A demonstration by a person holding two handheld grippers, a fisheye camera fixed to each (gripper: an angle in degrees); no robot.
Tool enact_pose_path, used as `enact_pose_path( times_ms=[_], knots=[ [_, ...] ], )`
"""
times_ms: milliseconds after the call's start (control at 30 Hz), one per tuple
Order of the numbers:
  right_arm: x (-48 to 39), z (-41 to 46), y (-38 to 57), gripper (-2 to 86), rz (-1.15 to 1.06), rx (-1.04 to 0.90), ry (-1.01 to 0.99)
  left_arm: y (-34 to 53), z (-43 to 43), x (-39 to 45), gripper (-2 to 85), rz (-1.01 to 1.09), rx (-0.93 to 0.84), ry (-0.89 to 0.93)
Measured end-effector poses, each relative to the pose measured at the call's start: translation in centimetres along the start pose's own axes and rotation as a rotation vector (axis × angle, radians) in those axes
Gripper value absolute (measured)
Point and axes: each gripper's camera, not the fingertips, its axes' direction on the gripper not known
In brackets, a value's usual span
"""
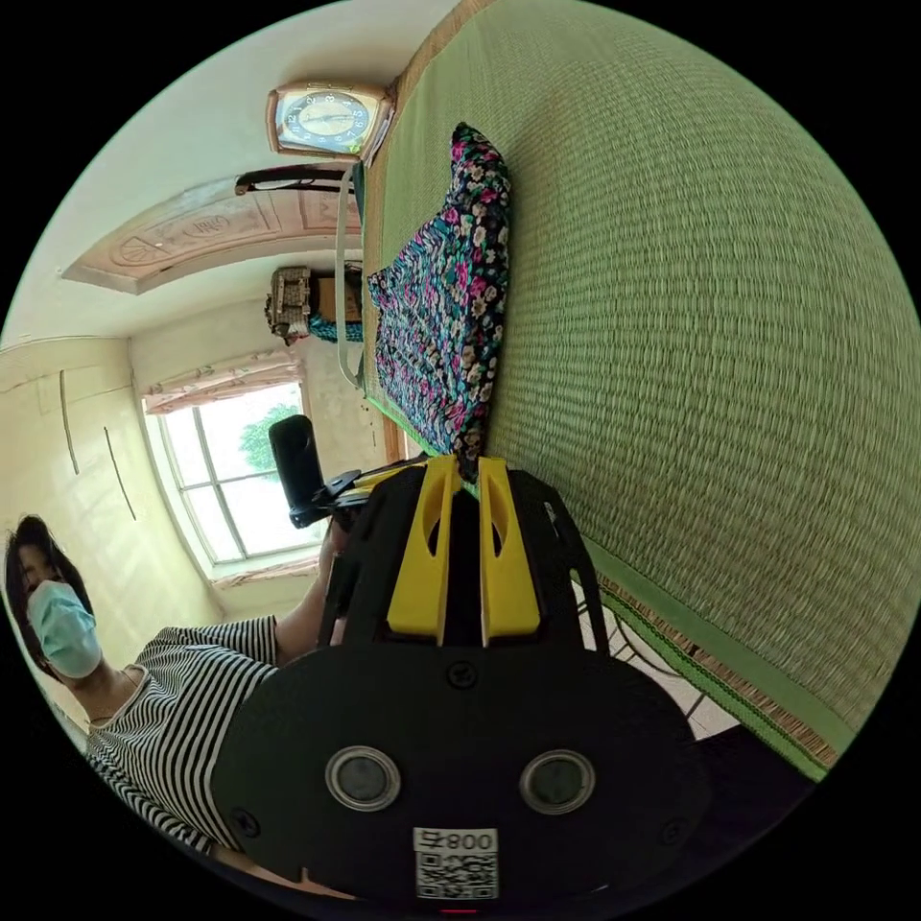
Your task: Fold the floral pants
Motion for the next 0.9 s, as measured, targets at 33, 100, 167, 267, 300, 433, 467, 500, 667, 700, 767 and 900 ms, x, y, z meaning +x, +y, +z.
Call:
enact_pose_path(
  times_ms=[33, 100, 167, 267, 300, 433, 467, 500, 667, 700, 767, 900],
  knots=[
    [0.3, 0.0, 0.0, 4.6, 0.004, -0.001, -0.008, 0.0, 0.4, -0.2, 2.2, -0.018, 0.003, -0.007],
    [1.5, 0.0, -0.2, 6.0, 0.023, -0.003, -0.049, 0.3, 0.5, -0.4, 1.4, -0.026, 0.024, 0.001],
    [2.2, 0.1, -0.4, 6.8, 0.027, -0.004, -0.085, 0.7, 0.4, -0.4, 0.9, -0.019, 0.046, 0.002],
    [3.3, 0.0, -0.8, 7.6, 0.037, -0.001, -0.102, 1.4, 0.2, -0.7, 0.6, -0.014, 0.062, -0.007],
    [3.9, -0.1, -1.0, 8.0, 0.047, 0.008, -0.125, 1.7, 0.1, -0.8, 0.5, -0.01, 0.071, -0.003],
    [5.1, 0.1, -1.7, 8.3, 0.063, 0.014, -0.189, 2.6, -0.2, -1.4, 0.4, -0.002, 0.09, 0.0],
    [5.3, 0.3, -1.9, 8.4, 0.062, 0.005, -0.187, 2.7, -0.2, -1.6, 0.4, -0.002, 0.093, 0.002],
    [5.6, 0.5, -2.1, 8.4, 0.063, -0.004, -0.187, 3.0, -0.3, -1.8, 0.4, -0.003, 0.105, 0.011],
    [6.9, 1.6, -3.0, 7.4, 0.098, -0.002, -0.246, 3.9, -0.7, -3.1, 0.3, 0.005, 0.127, 0.034],
    [7.1, 2.0, -3.2, 6.6, 0.096, -0.02, -0.246, 4.1, -0.7, -3.4, 0.4, 0.005, 0.127, 0.035],
    [7.2, 2.5, -3.6, 5.0, 0.089, -0.04, -0.255, 4.6, -0.9, -4.1, 0.4, -0.002, 0.128, 0.038],
    [6.9, 2.1, -3.8, 2.4, 0.063, -0.029, -0.269, 6.5, -2.5, -6.0, 0.8, -0.011, 0.199, 0.083]
  ],
)
